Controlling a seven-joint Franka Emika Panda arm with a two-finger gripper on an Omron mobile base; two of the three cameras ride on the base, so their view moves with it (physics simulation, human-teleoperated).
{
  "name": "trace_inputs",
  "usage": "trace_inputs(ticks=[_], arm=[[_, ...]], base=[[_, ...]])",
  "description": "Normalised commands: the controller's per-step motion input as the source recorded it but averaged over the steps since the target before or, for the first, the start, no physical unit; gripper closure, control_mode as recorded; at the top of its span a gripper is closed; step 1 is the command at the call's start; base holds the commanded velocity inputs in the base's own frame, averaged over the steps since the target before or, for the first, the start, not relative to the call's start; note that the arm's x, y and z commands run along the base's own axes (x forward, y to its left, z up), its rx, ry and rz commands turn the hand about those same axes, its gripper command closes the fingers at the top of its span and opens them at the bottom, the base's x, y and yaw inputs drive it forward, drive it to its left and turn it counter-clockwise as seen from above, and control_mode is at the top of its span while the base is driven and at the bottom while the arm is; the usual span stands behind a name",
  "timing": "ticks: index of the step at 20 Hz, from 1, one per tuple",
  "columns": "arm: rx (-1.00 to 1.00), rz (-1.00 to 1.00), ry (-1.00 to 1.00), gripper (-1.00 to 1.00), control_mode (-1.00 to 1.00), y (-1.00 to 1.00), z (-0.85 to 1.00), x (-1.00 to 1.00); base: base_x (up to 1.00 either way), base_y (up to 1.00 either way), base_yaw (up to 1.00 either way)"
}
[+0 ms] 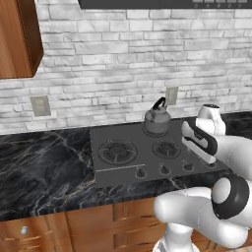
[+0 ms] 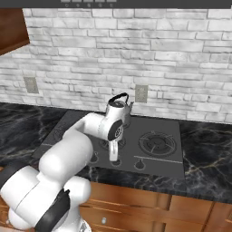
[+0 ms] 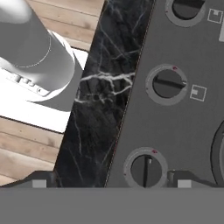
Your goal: Lower the heat of the kettle.
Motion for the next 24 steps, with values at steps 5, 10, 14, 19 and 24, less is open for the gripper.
trace_inputs(ticks=[5, 10, 14, 19, 24], arm=[[0.07, 0.00, -0.01, -1.00, -1.00, -0.06, -0.30, 0.11], [0.04, 0.00, 0.00, -1.00, -1.00, 0.00, -0.23, 0.31], [0.02, 0.00, 0.00, -1.00, -1.00, -0.01, -0.23, 0.35], [0.00, 0.00, 0.00, -1.00, -1.00, -0.07, -0.18, 0.20], [0.00, 0.01, 0.00, -1.00, -1.00, -0.17, -0.11, 0.00]], base=[[0.00, 0.00, 0.00], [0.00, 0.00, 0.00], [0.00, 0.00, 0.00], [0.00, 0.00, 0.00], [0.00, 0.00, 0.00]])
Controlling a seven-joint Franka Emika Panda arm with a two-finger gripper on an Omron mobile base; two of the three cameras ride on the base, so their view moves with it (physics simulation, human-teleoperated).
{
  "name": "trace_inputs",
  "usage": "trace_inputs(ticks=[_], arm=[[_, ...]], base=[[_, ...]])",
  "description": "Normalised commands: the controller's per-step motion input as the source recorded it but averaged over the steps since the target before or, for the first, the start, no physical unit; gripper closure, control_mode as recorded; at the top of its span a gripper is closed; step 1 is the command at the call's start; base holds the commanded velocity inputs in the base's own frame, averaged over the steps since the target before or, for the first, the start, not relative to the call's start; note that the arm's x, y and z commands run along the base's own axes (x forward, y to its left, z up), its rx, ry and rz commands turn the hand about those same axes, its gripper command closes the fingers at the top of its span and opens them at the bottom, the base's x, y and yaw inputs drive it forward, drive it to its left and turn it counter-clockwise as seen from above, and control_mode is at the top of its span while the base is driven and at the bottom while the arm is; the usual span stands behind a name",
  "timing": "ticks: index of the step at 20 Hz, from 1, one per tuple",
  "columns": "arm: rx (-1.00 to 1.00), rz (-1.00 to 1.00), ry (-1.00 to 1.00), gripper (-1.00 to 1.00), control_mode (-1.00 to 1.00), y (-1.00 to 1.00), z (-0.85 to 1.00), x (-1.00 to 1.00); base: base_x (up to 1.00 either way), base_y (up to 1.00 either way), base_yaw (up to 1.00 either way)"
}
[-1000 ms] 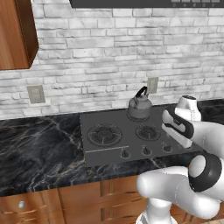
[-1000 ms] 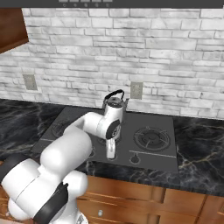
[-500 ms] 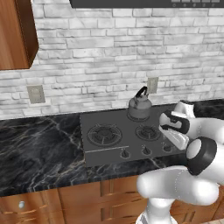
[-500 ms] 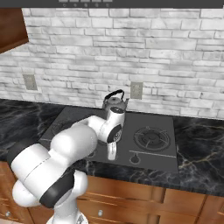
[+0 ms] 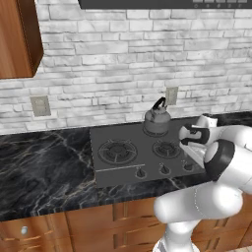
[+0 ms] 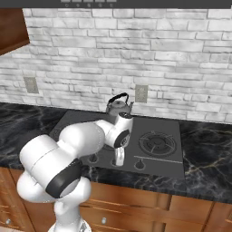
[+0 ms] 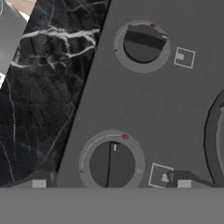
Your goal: Lower the heat of the kettle.
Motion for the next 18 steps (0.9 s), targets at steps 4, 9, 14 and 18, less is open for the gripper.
trace_inputs(ticks=[4, 9, 14, 18], arm=[[0.00, 0.02, 0.00, -1.00, -1.00, -0.01, -0.16, 0.00], [0.00, 0.00, 0.00, -1.00, -1.00, 0.08, -0.20, 0.00], [0.00, 0.00, 0.00, -1.00, -1.00, 0.01, -0.13, 0.00], [0.00, 0.00, 0.00, -1.00, -1.00, 0.01, -0.13, 0.00]], base=[[0.00, 0.00, 0.00], [0.00, 0.00, 0.00], [0.00, 0.00, 0.00], [0.00, 0.00, 0.00]])
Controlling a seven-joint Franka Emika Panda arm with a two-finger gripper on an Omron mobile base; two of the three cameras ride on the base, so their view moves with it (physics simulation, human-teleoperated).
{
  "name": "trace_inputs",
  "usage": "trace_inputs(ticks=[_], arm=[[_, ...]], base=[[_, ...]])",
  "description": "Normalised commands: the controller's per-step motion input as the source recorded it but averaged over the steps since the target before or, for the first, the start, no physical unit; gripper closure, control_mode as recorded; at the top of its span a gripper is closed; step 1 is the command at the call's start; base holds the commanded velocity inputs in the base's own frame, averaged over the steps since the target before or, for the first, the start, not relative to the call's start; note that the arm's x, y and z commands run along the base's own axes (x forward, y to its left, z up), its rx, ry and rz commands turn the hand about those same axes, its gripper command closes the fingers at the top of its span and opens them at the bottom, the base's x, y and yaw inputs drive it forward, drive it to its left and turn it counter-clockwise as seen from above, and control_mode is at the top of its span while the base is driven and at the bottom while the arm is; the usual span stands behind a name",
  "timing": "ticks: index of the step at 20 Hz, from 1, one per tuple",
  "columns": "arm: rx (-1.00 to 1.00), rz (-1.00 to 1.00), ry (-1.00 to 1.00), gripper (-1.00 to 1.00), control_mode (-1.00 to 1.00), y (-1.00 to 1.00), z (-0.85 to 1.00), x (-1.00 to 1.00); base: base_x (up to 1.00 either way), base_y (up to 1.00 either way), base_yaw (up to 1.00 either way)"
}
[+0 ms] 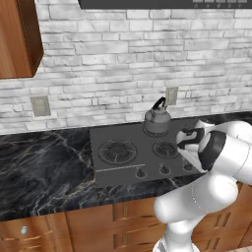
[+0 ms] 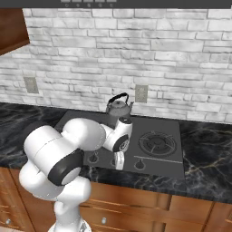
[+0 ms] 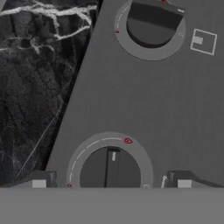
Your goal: Lower the heat of the kettle.
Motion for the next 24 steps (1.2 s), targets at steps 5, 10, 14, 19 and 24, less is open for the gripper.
trace_inputs(ticks=[5, 10, 14, 19, 24], arm=[[0.00, 0.00, 0.01, 1.00, -1.00, 0.03, -0.13, 0.00], [0.00, 0.00, 0.02, 1.00, -1.00, 0.02, -0.10, 0.01], [0.00, 0.00, 0.01, 1.00, -1.00, 0.02, -0.14, 0.00], [0.00, 0.00, 0.01, 1.00, -1.00, 0.06, -0.05, 0.00], [0.00, 0.00, 0.00, 1.00, -1.00, 0.03, -0.05, 0.00]], base=[[0.00, 0.00, 0.00], [0.00, 0.00, 0.00], [0.00, 0.00, 0.00], [0.00, 0.00, 0.00], [0.00, 0.00, 0.00]])
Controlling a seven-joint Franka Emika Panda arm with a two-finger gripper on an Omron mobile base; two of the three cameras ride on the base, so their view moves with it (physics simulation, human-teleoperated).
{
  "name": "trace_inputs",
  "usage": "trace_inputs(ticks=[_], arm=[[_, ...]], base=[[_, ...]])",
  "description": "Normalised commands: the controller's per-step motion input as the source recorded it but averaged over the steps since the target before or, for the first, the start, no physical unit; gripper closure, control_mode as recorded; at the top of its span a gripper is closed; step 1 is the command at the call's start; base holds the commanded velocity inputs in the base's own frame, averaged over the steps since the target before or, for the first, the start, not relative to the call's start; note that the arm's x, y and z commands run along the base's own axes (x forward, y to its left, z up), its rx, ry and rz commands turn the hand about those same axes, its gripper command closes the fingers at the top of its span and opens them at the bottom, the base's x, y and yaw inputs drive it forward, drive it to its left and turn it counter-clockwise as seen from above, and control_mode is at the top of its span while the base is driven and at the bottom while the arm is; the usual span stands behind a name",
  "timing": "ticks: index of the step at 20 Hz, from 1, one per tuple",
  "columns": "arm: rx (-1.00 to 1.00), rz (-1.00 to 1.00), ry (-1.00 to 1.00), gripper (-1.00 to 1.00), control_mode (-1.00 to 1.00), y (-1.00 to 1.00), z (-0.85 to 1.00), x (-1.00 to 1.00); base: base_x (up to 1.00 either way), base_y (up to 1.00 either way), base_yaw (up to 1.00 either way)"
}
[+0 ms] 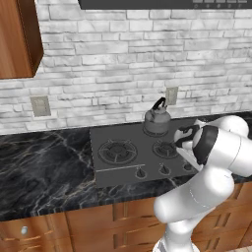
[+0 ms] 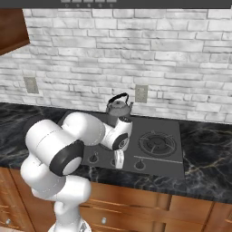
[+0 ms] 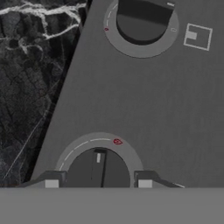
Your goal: Lower the heat of the kettle.
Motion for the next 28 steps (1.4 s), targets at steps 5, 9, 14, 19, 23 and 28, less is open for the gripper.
trace_inputs(ticks=[5, 9, 14, 19, 23, 28], arm=[[0.00, -0.11, 0.00, 1.00, -1.00, 0.02, -0.07, 0.00], [0.00, -0.21, 0.00, 1.00, -1.00, 0.04, -0.06, 0.00], [-0.01, -0.24, 0.01, 1.00, -1.00, 0.08, -0.07, 0.00], [-0.08, -0.21, 0.06, 1.00, -1.00, 0.21, -0.05, 0.00], [-0.08, -0.20, 0.05, 1.00, -1.00, 0.13, -0.01, 0.00], [-0.02, -0.20, 0.02, 1.00, -1.00, 0.07, -0.01, 0.00]], base=[[0.00, 0.00, 0.00], [0.00, 0.00, 0.00], [0.00, 0.00, 0.00], [0.00, 0.00, 0.00], [0.00, 0.00, 0.00], [0.00, 0.00, 0.00]])
